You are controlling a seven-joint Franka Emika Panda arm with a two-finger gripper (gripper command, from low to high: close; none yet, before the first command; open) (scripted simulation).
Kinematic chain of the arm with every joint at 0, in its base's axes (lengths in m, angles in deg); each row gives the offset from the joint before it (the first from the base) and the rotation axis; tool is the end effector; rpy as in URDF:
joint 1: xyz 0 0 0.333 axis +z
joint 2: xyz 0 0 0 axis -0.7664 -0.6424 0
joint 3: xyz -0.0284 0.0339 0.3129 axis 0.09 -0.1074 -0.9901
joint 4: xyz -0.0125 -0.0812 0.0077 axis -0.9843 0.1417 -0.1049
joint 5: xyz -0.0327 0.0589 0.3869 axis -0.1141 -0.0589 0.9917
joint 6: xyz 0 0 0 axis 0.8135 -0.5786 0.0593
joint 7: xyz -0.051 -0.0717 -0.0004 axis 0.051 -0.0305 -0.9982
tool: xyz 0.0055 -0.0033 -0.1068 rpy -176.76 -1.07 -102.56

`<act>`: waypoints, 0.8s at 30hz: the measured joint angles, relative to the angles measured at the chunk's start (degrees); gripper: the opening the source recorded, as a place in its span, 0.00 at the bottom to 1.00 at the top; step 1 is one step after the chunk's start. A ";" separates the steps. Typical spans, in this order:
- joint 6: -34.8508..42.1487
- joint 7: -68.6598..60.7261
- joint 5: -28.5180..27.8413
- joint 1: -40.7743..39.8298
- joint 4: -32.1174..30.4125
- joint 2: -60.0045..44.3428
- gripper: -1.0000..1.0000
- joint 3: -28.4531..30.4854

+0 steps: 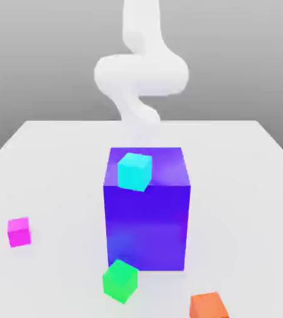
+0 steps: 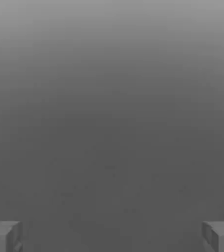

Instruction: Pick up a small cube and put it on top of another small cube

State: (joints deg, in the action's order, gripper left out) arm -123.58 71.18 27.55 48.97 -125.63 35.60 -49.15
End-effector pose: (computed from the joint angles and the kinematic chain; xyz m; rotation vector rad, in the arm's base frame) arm 0.3631 -0.0005 0.6608 -2.4985 1.1329 -0.8718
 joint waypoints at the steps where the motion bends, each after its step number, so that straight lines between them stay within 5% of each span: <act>1: 0.98 1.26 0.11 -0.47 -1.71 -1.09 0.50 -0.31; 6: 5.85 7.54 0.74 -2.69 -10.40 -6.59 0.50 -1.74; 10: 2.38 10.95 1.35 -3.70 -17.46 -13.64 0.50 -2.47; 11: 0.17 11.54 1.47 -3.85 -19.17 -15.94 0.00 -2.61; 18: -1.37 12.22 1.63 -4.07 -20.50 -18.35 0.00 -2.77; 24: 7.60 14.13 0.24 -3.42 -14.45 -14.44 0.00 -5.11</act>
State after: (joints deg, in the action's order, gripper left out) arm -115.98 85.31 27.79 45.55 -140.08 21.16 -54.25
